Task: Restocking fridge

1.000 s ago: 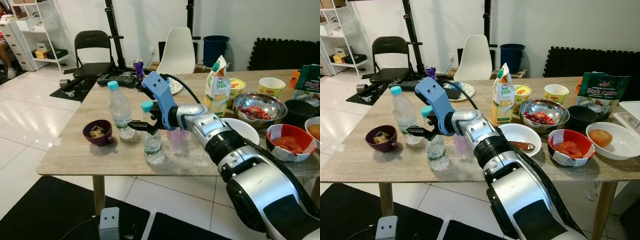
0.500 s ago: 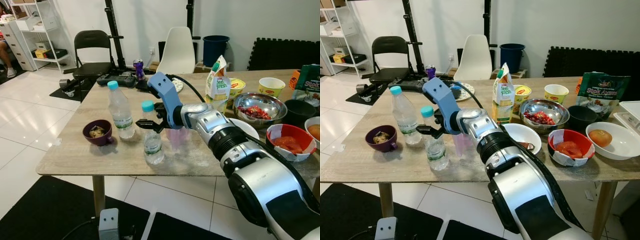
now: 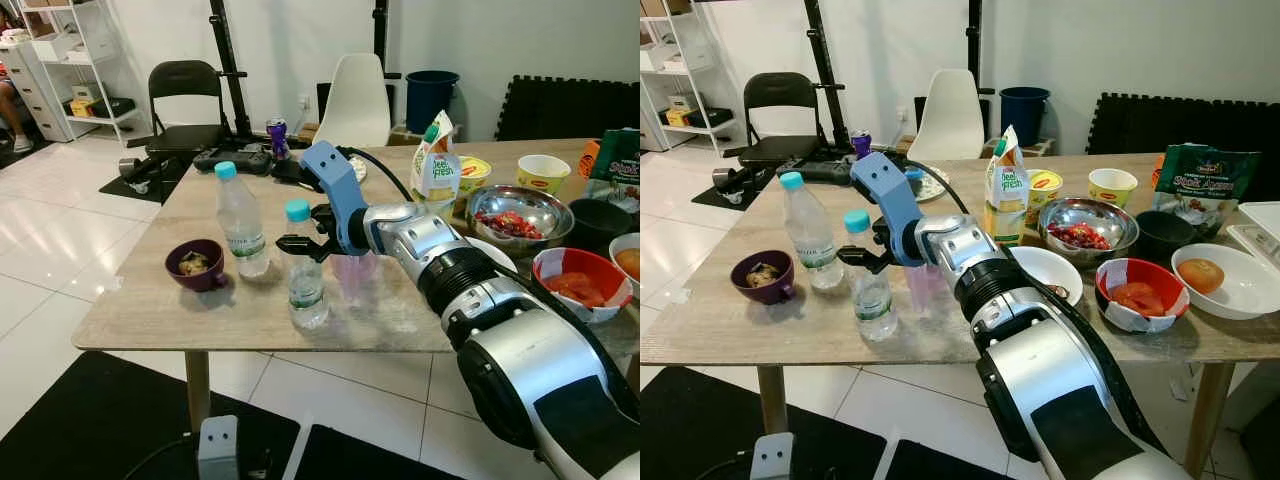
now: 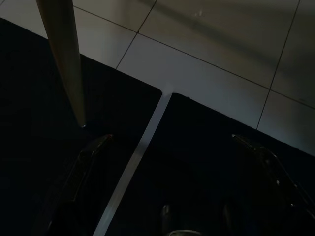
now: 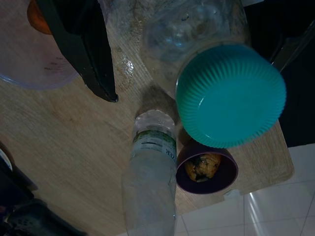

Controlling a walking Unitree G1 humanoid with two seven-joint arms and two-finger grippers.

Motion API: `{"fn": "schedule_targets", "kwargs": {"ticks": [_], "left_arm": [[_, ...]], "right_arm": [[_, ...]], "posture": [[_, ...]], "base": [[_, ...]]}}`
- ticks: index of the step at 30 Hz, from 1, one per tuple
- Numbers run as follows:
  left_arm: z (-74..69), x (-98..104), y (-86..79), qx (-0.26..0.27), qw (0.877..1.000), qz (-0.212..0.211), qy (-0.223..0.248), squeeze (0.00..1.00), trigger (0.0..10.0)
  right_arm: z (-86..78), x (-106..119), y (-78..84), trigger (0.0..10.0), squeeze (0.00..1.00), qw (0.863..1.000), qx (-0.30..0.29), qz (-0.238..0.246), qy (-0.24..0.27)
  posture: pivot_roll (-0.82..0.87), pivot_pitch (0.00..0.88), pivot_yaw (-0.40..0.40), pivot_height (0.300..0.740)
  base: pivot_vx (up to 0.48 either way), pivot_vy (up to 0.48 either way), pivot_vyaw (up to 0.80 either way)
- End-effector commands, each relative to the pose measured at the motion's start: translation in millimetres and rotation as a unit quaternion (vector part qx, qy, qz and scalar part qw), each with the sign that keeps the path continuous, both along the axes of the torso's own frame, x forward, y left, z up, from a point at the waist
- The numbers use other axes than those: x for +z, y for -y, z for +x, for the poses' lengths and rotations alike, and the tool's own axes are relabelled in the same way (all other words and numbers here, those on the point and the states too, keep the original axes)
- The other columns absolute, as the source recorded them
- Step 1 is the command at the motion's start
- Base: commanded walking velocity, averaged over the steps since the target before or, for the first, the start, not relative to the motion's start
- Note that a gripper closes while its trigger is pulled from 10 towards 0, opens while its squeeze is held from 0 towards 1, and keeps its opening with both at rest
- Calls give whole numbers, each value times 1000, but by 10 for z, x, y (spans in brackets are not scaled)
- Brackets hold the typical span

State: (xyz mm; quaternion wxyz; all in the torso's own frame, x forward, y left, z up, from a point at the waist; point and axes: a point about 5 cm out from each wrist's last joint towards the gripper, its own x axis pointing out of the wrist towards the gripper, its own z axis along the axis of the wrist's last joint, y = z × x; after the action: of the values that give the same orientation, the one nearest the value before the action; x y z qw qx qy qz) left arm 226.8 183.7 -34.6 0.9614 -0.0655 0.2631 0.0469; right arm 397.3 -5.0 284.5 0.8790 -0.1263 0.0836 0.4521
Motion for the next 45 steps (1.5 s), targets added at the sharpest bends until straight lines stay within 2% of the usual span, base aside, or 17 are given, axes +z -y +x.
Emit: {"fn": "schedule_targets", "kwargs": {"ticks": [1, 2, 3, 6, 7, 16, 18, 19, 26, 28, 29, 30, 31, 34, 38, 42, 45], "left_arm": [[-26, -24, -44, 1, 1000, 5, -9, 0, 10000], [-26, -24, -44, 1, 1000, 5, -9, 0, 10000], [-21, -21, -44, 0, 1000, 5, -9, 0, 10000], [-18, -19, -45, 0, 1000, 5, -9, 0, 10000], [-8, -16, -42, -2, 1000, 6, -9, 0, 10000], [-4, -24, 3, -8, 1000, 5, -10, 0, 10000], [-4, -27, 4, -8, 1000, 5, -11, 0, 10000], [-3, -27, 1, -8, 1000, 5, -11, 0, 10000], [22, -19, -17, -9, 1000, 8, -10, 0, 10000], [32, -13, -24, -9, 1000, 8, -9, 0, 10000], [35, -11, -26, -9, 1000, 8, -9, 0, 10000], [35, -11, -26, -9, 1000, 8, -9, 0, 10000], [35, -12, -24, -9, 1000, 8, -9, 0, 10000], [28, -23, -2, -13, 1000, 8, -11, 0, 10000], [24, -33, 15, -14, 1000, 7, -12, 0, 10000], [23, -35, -11, -16, 1000, 11, -14, 0, 10000], [22, -37, -20, -17, 1000, 12, -15, 0, 10000]], "right_arm": [[3, 7, 12, 3647, 0, 1000, -4, 3, -15], [3, 7, 12, 3647, 0, 1000, -4, 3, -15], [4, 9, 16, 627, 0, 1000, -5, 4, -16], [5, 10, 17, 627, 0, 1000, -6, 5, -17], [9, 7, 27, 0, 0, 1000, -9, 6, -18], [25, 26, 74, 0, 0, 1000, -17, 11, -19], [29, 33, 82, 706, 0, 1000, -19, 12, -16], [35, 38, 94, 10000, 0, 1000, -22, 13, -13], [50, 116, 182, 10000, 0, 999, -21, 46, -17], [37, 210, 222, 10000, 0, 996, -4, 86, -31], [22, 288, 250, 9137, 0, 993, 15, 116, -32], [22, 288, 250, 9137, 0, 993, 15, 116, -32], [4, 357, 280, 10000, 0, 989, 33, 141, -29], [-103, 482, 454, 10000, 0, 969, 117, 211, -50], [-224, 453, 623, 10000, 0, 962, 173, 209, -34], [-536, 110, 915, 10000, 0, 959, 247, 138, -6], [-590, 27, 957, 10000, 0, 960, 252, 123, -9]], "posture": [[68, 128, 35, 740], [68, 128, 35, 740], [67, 126, 36, 740], [66, 125, 37, 740], [59, 122, 37, 740], [53, 107, 46, 740], [53, 105, 46, 740], [53, 101, 47, 740], [50, 92, 51, 740], [48, 91, 52, 740], [44, 91, 54, 740], [44, 91, 54, 740], [42, 89, 54, 740], [37, 88, 54, 740], [36, 82, 53, 740], [36, 77, 61, 740], [32, 75, 67, 740]], "base": [[0, 0, 0], [0, 0, 0], [0, 0, 0], [0, 0, 0], [0, 0, 0], [0, 0, 0], [0, 0, 0], [0, 0, 0], [0, 0, 0], [0, 0, 0], [0, 0, 0], [0, 0, 0], [0, 0, 0], [0, 0, 0], [0, 0, 0], [0, 0, 0], [0, 0, 0]]}}
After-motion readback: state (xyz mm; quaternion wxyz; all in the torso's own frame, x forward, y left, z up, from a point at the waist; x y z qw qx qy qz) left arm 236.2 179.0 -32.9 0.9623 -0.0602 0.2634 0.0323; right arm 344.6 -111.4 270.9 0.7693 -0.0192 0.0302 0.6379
